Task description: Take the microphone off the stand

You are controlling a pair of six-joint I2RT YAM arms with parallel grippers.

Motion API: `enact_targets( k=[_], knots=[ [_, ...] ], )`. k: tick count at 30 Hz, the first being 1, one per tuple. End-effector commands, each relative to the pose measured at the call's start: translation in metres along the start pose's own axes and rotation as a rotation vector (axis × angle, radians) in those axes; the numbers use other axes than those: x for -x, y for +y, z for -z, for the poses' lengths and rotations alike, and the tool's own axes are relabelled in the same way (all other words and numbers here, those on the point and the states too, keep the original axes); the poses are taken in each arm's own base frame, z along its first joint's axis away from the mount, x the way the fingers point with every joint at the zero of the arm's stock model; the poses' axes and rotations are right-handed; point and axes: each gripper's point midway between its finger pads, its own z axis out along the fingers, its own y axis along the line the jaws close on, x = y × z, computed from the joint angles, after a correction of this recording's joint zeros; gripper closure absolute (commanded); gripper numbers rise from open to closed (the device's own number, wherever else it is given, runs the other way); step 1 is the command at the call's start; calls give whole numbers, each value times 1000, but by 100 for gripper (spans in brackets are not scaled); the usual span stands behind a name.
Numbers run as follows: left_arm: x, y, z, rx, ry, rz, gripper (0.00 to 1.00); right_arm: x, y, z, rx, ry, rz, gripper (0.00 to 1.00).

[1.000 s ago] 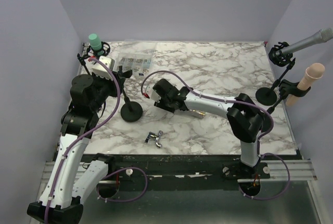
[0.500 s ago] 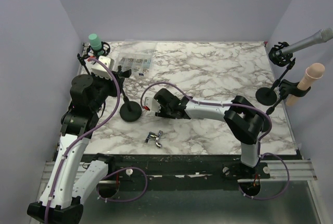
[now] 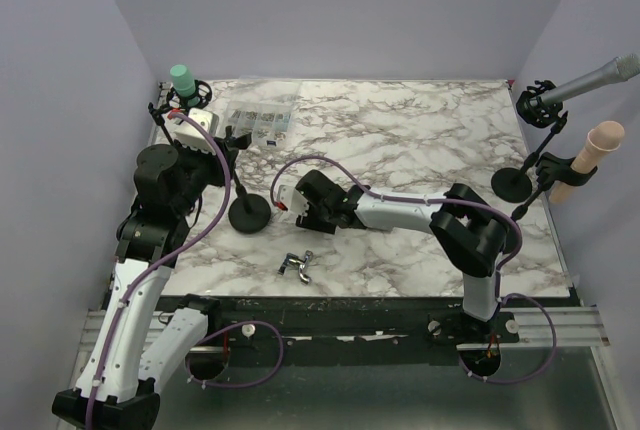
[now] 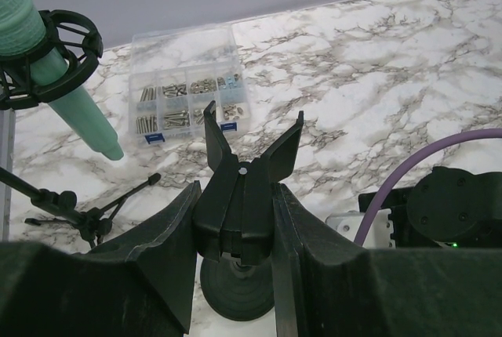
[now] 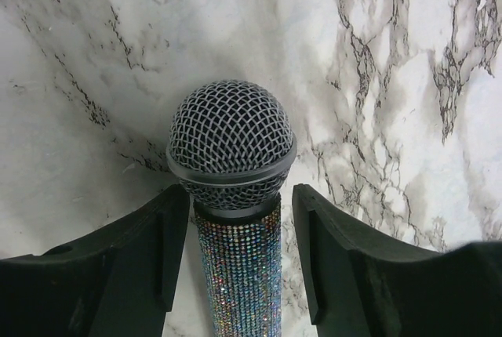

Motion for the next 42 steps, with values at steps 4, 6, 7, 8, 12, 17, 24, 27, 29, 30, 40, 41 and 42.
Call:
enact_targets(
  k=[4, 6, 7, 8, 12, 17, 24, 27, 29, 30, 40, 41, 42],
  knots=[
    [26, 3, 3, 18, -104, -22, 100, 8, 3, 1, 16, -31, -41, 31],
    [25, 2, 3, 16, -102, -22, 100, 9, 0, 4, 10, -34, -51, 6],
    [25, 2, 3, 15, -102, -21, 100, 11, 0, 5, 13, -41, -53, 0],
    [26, 2, 3, 15, -103, -21, 100, 13, -1, 8, 14, -50, -58, 0],
    [25, 2, 2, 13, -102, -20, 100, 25, -7, 22, 11, -90, -80, 0],
    [25, 2, 1, 12, -101, -19, 100, 42, -25, 57, -31, -158, -146, 0],
    [27, 0, 5, 4, -115, -17, 86, 54, -47, 111, -148, -331, -442, 0],
    [28, 0, 7, 6, -132, -16, 70, 60, -63, 130, -219, -426, -726, 0],
    [28, -2, 7, -4, -137, -15, 64, 73, -65, 140, -150, -486, -891, 0],
    [28, -2, 7, -7, -141, -17, 60, 84, -65, 146, -91, -517, -945, 0],
    [27, -5, 7, -20, -143, -21, 51, 152, -66, 184, 211, -631, -1149, 0],
    [27, -3, 6, -14, -139, -22, 59, 153, -66, 186, 217, -631, -1147, 0],
    [26, -2, 6, -7, -134, -20, 65, 152, -66, 187, 216, -632, -1148, 0]
  ],
)
